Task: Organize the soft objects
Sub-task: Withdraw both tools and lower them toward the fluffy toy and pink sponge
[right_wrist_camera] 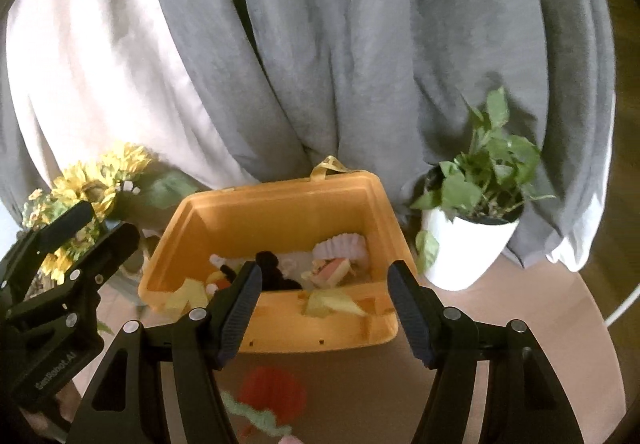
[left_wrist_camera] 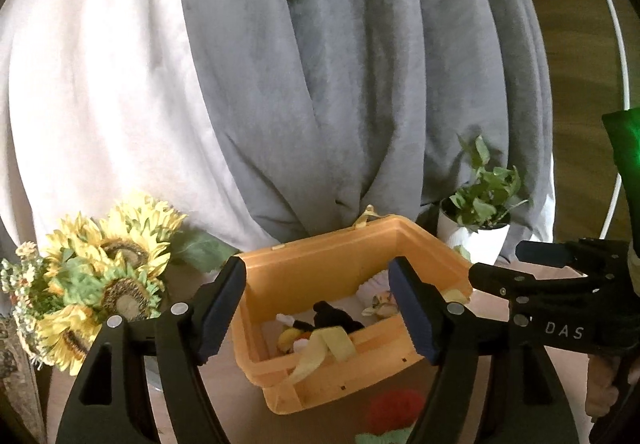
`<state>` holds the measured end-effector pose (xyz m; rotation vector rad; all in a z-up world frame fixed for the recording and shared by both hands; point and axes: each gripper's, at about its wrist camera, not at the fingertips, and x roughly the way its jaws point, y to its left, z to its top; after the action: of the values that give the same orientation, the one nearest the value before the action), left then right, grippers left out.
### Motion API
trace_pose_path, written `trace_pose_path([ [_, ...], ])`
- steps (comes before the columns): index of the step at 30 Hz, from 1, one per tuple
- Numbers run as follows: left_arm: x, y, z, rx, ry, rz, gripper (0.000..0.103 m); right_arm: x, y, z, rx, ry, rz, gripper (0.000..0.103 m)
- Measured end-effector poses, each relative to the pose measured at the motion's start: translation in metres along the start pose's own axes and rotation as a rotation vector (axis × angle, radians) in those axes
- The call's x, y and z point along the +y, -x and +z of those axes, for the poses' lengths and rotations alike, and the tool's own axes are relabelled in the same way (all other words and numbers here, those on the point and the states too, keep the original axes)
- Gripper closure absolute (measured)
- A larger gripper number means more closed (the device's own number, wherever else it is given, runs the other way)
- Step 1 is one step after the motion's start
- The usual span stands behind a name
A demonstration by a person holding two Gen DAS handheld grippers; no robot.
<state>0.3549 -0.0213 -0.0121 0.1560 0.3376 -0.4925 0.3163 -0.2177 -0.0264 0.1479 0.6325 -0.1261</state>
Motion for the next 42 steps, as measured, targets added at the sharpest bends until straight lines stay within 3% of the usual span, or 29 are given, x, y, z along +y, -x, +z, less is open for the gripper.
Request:
trace_pose_path([
  [16, 0.002, 0.024, -0.053, 0.065, -0.025, -0.076, 0.029, 0.012, 0.021, -0.067, 0.065, -0.055, -0.057, 0.035],
  [26, -0.002, 0.016, -0.081, 0.129, -0.041, -0.155, 0.029, 0.019, 0.015, -0.109, 0.165, -0.088, -0.064, 0.035],
  [42, -0.008, -0.010, -0.119, 0.205, -0.063, -0.262, 0.029, 0.030, -0.006, -0.164, 0.210, -0.129, -0.068, 0.035],
])
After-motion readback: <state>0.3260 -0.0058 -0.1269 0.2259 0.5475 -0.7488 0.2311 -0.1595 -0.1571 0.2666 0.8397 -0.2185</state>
